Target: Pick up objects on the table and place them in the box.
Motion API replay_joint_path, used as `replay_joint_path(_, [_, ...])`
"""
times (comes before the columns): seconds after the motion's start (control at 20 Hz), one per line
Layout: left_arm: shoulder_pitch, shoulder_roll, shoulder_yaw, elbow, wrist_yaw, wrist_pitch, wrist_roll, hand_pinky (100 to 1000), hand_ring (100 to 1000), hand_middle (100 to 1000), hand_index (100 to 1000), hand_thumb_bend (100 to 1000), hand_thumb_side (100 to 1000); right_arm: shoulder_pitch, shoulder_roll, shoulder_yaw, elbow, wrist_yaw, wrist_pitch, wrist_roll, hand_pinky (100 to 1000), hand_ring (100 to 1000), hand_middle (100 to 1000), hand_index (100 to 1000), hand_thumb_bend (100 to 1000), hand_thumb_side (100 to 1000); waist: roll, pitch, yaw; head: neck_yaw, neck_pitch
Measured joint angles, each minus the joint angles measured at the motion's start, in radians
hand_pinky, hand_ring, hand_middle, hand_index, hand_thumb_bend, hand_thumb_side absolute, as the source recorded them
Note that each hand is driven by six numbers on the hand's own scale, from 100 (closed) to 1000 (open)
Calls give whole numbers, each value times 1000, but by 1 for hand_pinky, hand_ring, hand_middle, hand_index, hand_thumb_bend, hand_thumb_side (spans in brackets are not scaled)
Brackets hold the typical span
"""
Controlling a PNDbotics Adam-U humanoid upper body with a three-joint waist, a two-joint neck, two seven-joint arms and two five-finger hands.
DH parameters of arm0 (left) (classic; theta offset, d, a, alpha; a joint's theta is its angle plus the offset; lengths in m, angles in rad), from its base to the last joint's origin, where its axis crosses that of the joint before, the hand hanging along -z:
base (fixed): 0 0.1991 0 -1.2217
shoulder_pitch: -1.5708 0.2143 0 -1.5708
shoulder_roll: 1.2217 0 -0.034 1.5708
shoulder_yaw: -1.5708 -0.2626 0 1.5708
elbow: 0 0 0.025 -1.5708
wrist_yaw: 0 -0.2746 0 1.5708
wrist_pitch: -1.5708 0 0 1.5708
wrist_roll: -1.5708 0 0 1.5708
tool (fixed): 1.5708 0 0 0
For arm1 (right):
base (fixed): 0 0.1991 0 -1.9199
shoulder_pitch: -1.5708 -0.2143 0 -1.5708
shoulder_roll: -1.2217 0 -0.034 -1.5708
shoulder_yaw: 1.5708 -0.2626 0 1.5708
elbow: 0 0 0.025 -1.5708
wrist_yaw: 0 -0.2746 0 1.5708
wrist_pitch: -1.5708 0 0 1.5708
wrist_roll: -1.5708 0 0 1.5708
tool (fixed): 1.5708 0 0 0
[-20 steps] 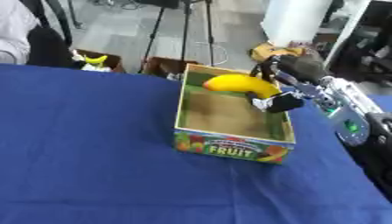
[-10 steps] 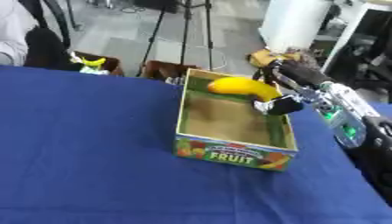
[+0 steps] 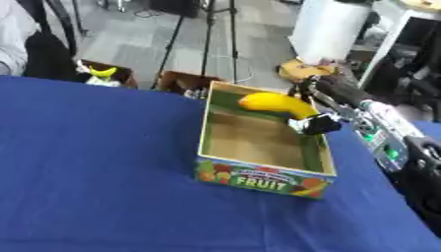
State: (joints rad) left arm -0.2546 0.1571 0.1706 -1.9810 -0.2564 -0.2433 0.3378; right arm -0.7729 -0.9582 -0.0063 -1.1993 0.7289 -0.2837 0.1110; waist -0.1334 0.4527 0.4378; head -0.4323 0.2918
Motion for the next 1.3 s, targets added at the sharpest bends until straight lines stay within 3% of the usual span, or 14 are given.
replay_joint_path(0.55, [-1,0,0,0,-1,0,0,422,398,465,627,100,1000,17,-15,-6,34,16,-8,-24,636,619,354,619,100,461,-5,9,4,-8,-17])
replay_joint_path(1.3, [-9,0,0,0,-1,2,-2,413,397,463,627,100,1000,0,-15,8,34,54,-55,26,625,675,388,626,100,429,-18,9,8,-22,-21])
